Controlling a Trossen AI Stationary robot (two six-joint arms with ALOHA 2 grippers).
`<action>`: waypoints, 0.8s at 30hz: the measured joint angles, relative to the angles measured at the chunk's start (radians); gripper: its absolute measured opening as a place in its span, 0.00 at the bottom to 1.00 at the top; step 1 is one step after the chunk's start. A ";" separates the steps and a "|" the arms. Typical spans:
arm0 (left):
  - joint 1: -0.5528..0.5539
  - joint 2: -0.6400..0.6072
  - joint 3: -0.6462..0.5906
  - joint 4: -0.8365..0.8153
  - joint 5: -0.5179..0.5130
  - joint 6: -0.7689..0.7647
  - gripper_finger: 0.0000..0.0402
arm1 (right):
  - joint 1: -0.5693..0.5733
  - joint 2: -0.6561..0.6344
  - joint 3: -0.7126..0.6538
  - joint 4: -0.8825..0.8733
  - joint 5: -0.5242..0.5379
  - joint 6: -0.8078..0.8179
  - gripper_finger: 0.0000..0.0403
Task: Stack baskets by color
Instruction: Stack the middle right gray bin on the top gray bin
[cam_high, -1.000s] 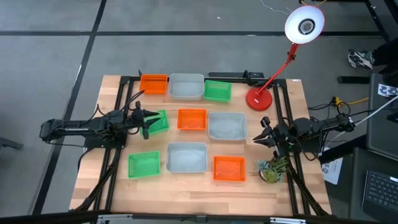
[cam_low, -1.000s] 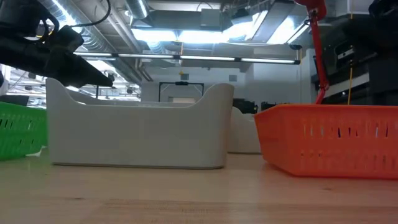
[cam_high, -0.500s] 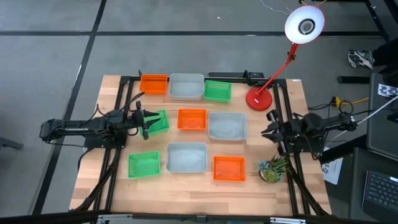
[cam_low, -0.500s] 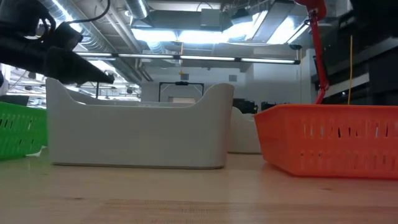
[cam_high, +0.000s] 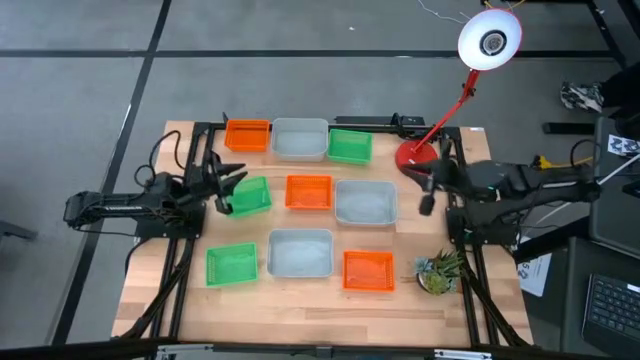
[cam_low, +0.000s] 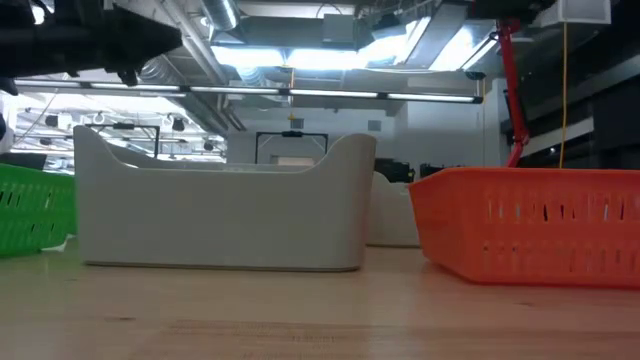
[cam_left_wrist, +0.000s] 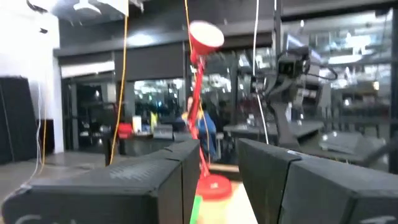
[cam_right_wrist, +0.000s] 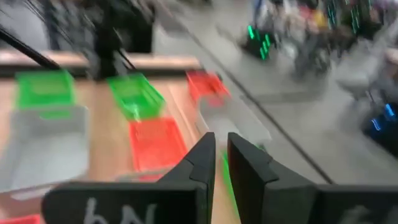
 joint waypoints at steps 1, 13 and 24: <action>0.000 0.000 0.000 0.002 0.000 0.000 0.25 | -0.022 0.047 0.046 -0.050 -0.003 0.015 0.11; 0.000 0.000 0.000 -0.043 0.002 0.038 0.25 | -0.300 0.592 0.376 -0.374 -0.387 -0.070 0.11; 0.001 0.000 0.000 -0.075 -0.002 0.214 0.25 | -0.331 0.807 0.378 -0.365 -0.585 -0.141 0.11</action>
